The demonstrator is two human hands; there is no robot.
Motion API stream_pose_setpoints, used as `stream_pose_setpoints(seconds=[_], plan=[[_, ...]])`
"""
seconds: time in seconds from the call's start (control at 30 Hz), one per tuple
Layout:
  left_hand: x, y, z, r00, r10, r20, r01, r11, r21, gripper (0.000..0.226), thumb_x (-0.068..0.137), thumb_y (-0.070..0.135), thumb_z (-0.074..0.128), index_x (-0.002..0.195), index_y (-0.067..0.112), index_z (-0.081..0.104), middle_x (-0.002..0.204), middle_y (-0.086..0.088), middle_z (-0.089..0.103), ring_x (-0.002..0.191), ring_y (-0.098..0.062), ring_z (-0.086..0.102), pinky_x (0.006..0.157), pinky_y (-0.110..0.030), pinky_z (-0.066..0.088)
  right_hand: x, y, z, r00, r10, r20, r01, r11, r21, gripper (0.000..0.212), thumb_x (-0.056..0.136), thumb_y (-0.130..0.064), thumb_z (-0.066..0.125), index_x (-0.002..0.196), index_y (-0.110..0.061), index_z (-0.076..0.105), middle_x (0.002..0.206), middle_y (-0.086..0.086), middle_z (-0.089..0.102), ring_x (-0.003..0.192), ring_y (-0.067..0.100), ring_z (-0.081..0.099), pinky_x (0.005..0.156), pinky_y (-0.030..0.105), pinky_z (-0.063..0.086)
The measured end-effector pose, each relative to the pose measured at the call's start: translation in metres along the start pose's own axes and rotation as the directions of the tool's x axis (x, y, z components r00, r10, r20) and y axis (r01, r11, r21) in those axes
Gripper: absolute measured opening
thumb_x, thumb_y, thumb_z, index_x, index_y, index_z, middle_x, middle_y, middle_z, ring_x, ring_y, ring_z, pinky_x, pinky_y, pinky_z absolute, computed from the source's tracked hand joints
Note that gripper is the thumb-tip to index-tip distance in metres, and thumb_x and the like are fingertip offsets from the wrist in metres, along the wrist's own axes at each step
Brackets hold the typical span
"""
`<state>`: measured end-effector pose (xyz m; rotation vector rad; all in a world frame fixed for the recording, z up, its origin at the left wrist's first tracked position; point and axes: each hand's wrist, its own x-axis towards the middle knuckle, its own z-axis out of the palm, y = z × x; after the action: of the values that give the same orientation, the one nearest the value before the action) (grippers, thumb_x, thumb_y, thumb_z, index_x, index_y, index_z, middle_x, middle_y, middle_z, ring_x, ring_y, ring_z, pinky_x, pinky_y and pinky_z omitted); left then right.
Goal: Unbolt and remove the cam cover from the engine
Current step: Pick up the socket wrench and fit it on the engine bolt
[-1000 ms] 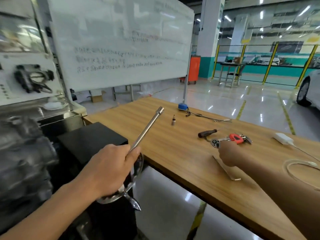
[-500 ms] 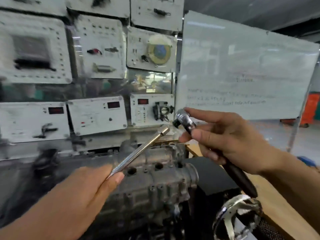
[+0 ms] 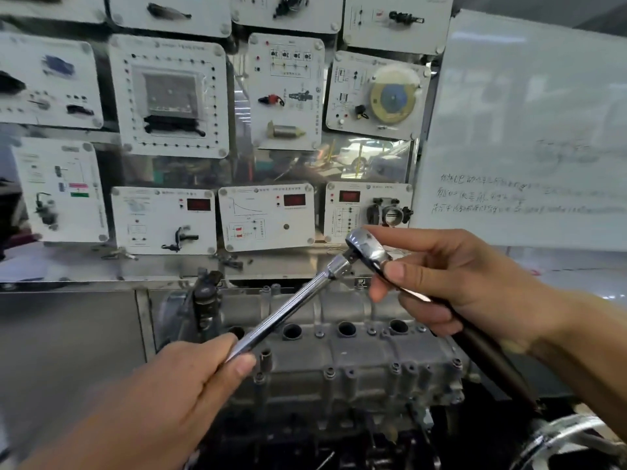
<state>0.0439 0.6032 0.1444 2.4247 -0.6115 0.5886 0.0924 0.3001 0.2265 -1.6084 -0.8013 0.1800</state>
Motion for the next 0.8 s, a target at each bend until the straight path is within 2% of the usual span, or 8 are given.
stream_pose_setpoints(seconds=[0.1,0.2,0.3,0.37,0.47,0.6,0.7,0.8], plan=[[-0.001,0.004,0.003,1.000,0.015,0.002,-0.014,0.996,-0.086,0.048,0.083,0.081,0.026,0.081,0.039,0.050,0.054,0.009,0.046,0.047,-0.008,0.042,0.047,-0.016,0.030,0.005,-0.002,0.002,1.000,-0.026,0.018,0.027,0.996,-0.081,0.049,0.085,-0.021,0.066,0.133,-0.032,0.062,0.079,0.012,0.066,0.043,0.011,0.032,0.041,0.017,0.033],[-0.001,0.011,0.011,0.999,-0.044,0.008,0.045,0.976,-0.214,0.056,0.085,0.079,0.035,0.092,0.027,0.056,0.061,0.009,0.044,0.053,-0.002,0.041,0.054,-0.019,0.036,0.012,-0.009,0.001,0.997,-0.073,0.008,0.073,0.985,-0.158,0.051,0.085,-0.025,0.063,0.136,-0.030,0.059,0.074,0.009,0.064,0.044,0.012,0.028,0.041,0.019,0.030],[0.015,0.022,0.014,0.989,-0.011,0.144,0.086,0.847,-0.525,0.044,0.092,0.064,0.045,0.081,0.022,0.054,0.058,0.006,0.040,0.048,-0.009,0.035,0.048,-0.021,0.034,0.021,-0.023,-0.008,0.987,-0.151,0.052,0.160,0.957,-0.241,0.052,0.087,-0.027,0.061,0.139,-0.027,0.056,0.073,0.009,0.063,0.045,0.015,0.026,0.041,0.022,0.028],[0.030,0.025,0.015,0.988,0.048,0.146,0.054,0.781,-0.622,0.041,0.098,0.054,0.043,0.076,0.019,0.049,0.053,0.006,0.038,0.042,-0.007,0.031,0.041,-0.017,0.032,0.029,-0.032,-0.015,0.974,-0.215,0.075,0.227,0.928,-0.295,0.046,0.093,-0.028,0.060,0.139,-0.028,0.056,0.073,0.009,0.061,0.046,0.016,0.028,0.042,0.023,0.031],[0.053,0.022,0.017,0.991,0.073,0.112,0.022,0.739,-0.673,0.042,0.100,0.053,0.039,0.080,0.017,0.050,0.048,0.005,0.039,0.035,-0.010,0.031,0.037,-0.017,0.032,0.045,-0.039,-0.024,0.956,-0.282,0.087,0.293,0.870,-0.397,0.042,0.097,-0.024,0.053,0.138,-0.033,0.055,0.066,0.008,0.053,0.049,0.019,0.032,0.043,0.024,0.032],[0.081,0.014,0.019,0.990,0.038,0.138,0.077,0.671,-0.737,0.051,0.096,0.062,0.039,0.072,0.018,0.047,0.045,0.001,0.034,0.031,-0.013,0.029,0.035,-0.017,0.031,0.065,-0.039,-0.029,0.947,-0.296,0.129,0.315,0.761,-0.566,0.042,0.103,-0.016,0.048,0.144,-0.025,0.049,0.064,0.024,0.038,0.055,0.015,0.038,0.051,0.020,0.037],[0.096,0.009,0.022,0.984,-0.004,0.177,0.137,0.650,-0.748,0.052,0.093,0.061,0.035,0.066,0.018,0.045,0.044,0.001,0.031,0.031,-0.012,0.027,0.034,-0.017,0.030,0.074,-0.036,-0.031,0.947,-0.285,0.149,0.308,0.674,-0.671,0.042,0.103,-0.019,0.050,0.145,-0.022,0.048,0.058,0.007,0.043,0.055,0.010,0.040,0.058,0.023,0.038],[0.117,0.015,0.020,0.989,-0.024,0.148,0.130,0.631,-0.765,0.056,0.095,0.064,0.029,0.064,0.020,0.044,0.044,0.002,0.030,0.032,-0.012,0.024,0.036,-0.019,0.028,0.081,-0.035,-0.031,0.938,-0.288,0.195,0.339,0.628,-0.700,0.043,0.102,-0.019,0.052,0.146,-0.020,0.047,0.058,-0.003,0.048,0.053,0.004,0.041,0.058,0.016,0.037]])
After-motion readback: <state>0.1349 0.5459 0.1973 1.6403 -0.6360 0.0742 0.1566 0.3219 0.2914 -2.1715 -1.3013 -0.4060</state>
